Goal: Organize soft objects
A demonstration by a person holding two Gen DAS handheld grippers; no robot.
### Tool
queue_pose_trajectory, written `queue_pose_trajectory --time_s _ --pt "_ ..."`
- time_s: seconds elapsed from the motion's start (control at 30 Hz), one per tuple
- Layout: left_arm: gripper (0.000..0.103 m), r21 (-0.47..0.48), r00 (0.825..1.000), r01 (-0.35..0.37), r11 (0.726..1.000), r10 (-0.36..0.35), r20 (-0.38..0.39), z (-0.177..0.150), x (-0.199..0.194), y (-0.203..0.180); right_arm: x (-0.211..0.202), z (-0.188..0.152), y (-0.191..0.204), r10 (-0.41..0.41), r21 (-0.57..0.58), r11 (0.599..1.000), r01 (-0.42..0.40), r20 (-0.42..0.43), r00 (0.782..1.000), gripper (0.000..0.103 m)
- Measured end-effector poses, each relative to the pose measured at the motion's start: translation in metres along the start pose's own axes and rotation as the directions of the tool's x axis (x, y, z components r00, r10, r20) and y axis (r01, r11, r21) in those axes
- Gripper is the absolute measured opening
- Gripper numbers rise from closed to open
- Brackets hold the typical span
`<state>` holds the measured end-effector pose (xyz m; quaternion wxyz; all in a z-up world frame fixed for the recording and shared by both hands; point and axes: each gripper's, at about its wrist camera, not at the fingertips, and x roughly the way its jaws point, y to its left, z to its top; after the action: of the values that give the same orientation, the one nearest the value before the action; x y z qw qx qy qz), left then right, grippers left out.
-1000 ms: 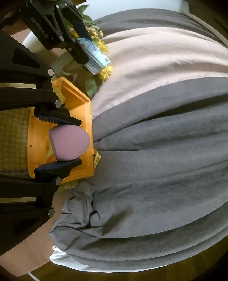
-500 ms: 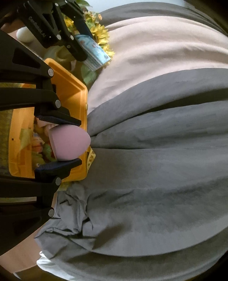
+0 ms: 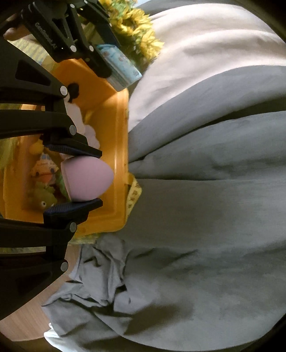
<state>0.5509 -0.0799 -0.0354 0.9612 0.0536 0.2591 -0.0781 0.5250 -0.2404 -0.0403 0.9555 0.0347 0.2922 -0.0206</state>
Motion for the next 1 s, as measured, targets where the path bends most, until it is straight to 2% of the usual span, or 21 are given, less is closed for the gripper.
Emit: queue_pose_trajectory --time_s 0.33,0.4,0.43,0.47,0.6,0.7,1.0 --pt "0.068 0.007 0.995 0.002 1.000 -0.001 -0.097 -0.010 0.029 0.000 0.028 -0.008 0.001 0.003 -0.012 1.000 -0.004 -0.089 0.996 0.039" --pt "0.078 0.000 0.995 -0.005 1.000 0.005 -0.096 -0.011 0.029 0.001 0.030 -0.008 0.000 0.007 -0.005 1.000 -0.008 -0.099 0.995 0.051" --pt "0.080 -0.007 0.995 -0.006 1.000 0.005 -0.096 -0.011 0.028 0.002 0.030 -0.008 0.000 0.007 0.000 1.000 -0.007 -0.099 0.995 0.066" --pt "0.080 -0.010 0.995 -0.001 1.000 0.000 -0.097 -0.011 0.026 0.002 0.028 -0.008 0.000 0.001 0.004 1.000 0.000 -0.092 0.996 0.070" --pt "0.080 -0.010 0.996 -0.016 1.000 0.015 -0.091 -0.012 0.018 0.000 0.020 -0.006 0.003 -0.024 -0.014 1.000 0.023 -0.070 0.997 0.070" --pt "0.086 -0.023 0.997 -0.038 0.999 0.037 -0.072 -0.014 -0.001 0.002 0.006 -0.007 0.003 -0.044 -0.016 0.999 0.044 -0.049 0.998 0.071" --pt "0.098 -0.033 0.991 -0.126 0.991 0.127 0.041 -0.023 -0.088 0.007 -0.073 -0.022 0.013 -0.082 -0.007 0.997 0.082 0.054 0.995 0.086"
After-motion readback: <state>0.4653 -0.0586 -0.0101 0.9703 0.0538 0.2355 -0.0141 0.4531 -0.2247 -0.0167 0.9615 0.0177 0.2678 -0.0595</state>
